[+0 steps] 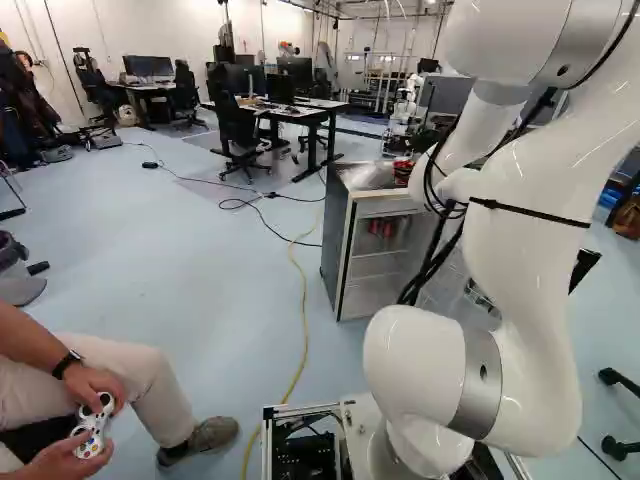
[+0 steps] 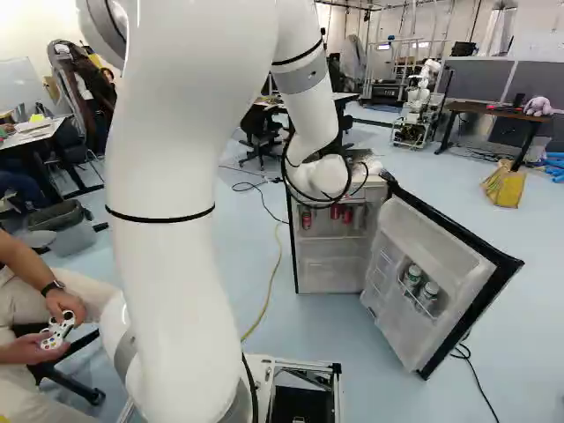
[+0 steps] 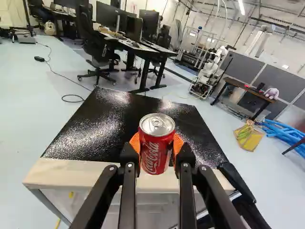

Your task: Grab a drink from the fridge

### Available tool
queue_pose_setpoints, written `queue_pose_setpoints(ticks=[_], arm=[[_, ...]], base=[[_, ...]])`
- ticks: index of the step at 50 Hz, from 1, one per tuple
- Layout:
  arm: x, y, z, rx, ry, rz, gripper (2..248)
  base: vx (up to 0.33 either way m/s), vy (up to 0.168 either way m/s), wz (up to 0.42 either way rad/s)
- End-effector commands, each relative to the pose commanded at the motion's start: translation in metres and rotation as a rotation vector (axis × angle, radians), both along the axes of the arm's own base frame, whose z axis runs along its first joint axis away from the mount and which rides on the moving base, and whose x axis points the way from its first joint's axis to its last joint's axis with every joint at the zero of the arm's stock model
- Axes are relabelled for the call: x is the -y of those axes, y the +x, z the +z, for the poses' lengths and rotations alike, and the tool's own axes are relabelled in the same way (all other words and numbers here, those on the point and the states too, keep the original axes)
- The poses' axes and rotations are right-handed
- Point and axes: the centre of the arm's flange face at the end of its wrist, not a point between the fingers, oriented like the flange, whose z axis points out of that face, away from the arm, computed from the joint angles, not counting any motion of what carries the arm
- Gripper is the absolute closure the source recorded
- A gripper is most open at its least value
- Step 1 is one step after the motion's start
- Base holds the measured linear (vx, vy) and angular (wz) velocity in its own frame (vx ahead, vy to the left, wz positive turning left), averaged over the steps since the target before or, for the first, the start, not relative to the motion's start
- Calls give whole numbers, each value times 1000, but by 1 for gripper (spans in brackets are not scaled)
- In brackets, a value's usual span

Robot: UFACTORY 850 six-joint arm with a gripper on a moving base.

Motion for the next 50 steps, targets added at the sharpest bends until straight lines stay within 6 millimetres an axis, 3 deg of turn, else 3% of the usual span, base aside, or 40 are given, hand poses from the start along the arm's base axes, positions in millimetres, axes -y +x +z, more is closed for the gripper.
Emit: queue_pose_setpoints(ticks=[50], arm=[[-18,36,-7,-27,115,-150,164]], base=[[0,0,0]])
